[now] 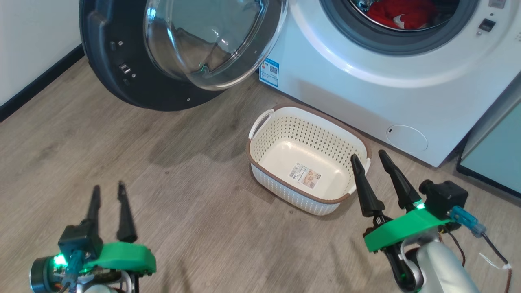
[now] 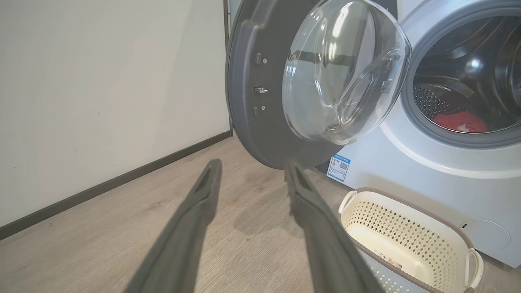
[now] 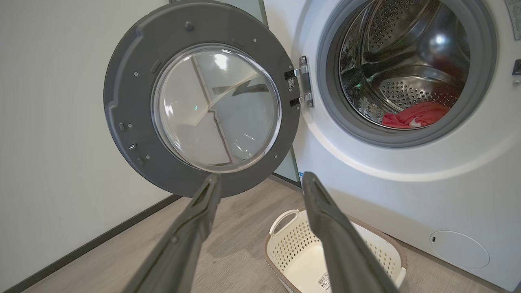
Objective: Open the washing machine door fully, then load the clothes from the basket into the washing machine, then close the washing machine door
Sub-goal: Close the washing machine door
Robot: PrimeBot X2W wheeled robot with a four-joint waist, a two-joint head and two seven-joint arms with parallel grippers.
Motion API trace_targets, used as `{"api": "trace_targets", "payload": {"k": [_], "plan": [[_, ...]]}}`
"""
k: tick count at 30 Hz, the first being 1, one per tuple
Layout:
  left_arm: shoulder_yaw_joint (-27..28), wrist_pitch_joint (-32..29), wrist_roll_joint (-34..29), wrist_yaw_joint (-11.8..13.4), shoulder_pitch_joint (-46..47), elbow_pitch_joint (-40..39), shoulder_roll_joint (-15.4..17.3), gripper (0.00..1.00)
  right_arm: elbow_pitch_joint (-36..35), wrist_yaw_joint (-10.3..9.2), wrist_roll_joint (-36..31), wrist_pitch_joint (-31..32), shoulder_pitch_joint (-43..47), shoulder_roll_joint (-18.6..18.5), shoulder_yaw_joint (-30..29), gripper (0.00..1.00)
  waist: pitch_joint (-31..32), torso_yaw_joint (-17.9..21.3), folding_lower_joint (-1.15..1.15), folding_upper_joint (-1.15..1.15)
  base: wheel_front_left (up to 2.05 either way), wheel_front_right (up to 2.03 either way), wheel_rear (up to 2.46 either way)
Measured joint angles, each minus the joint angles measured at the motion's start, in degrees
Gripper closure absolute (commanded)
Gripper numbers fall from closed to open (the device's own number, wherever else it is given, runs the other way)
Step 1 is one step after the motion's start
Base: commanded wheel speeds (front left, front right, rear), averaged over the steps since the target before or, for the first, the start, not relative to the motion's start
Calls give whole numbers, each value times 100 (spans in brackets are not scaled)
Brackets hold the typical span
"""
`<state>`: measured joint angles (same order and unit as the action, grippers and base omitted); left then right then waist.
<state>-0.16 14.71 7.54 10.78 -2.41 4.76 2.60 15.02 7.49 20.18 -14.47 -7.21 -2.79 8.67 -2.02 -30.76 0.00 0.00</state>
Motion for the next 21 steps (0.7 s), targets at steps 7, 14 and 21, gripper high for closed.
{"api": "trace_targets", "payload": {"k": [7,14,21], "plan": [[-10,0,70,1,32,-254,0,100,-108,0,-154,0,-1,0,-91,0,-171,-10,0,0,0,0,0],[203,0,34,-22,466,-740,-9,100,-364,0,-469,0,25,0,-318,0,-489,-19,0,0,0,0,0],[1105,1,-190,-261,1298,-1159,157,100,-622,0,-671,0,102,-110,-280,0,-902,153,0,0,0,0,0]]}}
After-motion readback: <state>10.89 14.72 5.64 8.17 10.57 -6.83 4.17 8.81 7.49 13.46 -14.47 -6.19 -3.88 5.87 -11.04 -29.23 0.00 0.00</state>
